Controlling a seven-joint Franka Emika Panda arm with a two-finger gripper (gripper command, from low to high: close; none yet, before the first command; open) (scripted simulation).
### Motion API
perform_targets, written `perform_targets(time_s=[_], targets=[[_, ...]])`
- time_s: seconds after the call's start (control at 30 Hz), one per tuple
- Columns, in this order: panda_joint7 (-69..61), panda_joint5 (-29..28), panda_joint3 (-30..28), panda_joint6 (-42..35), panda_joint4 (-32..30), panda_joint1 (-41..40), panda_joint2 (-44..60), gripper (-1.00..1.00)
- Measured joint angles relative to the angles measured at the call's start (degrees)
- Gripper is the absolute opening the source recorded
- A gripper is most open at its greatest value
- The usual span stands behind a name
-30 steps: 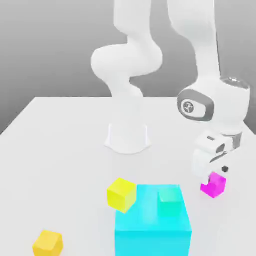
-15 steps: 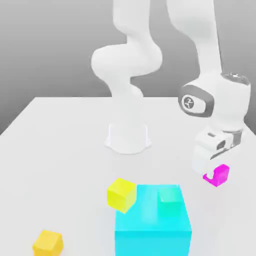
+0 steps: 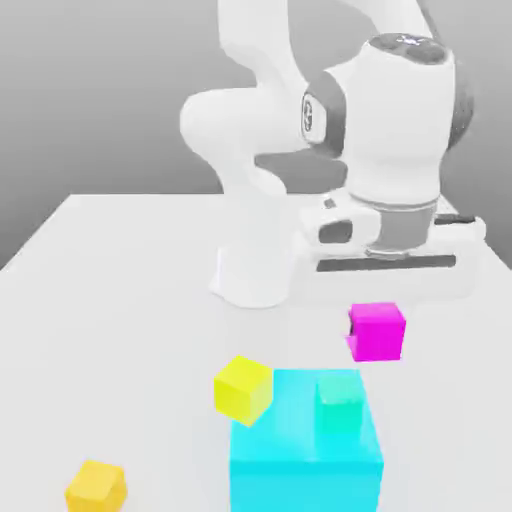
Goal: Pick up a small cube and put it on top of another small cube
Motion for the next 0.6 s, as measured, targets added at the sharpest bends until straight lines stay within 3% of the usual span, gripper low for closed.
perform_targets(time_s=[0.57, 0.6], targets=[[0.6, -0.6, -0.5, 9.8, -1.9, -0.2, 8.0, -1.00], [0.4, -0.4, -0.9, 10.1, -2.0, 0.2, 8.3, 1.00]])
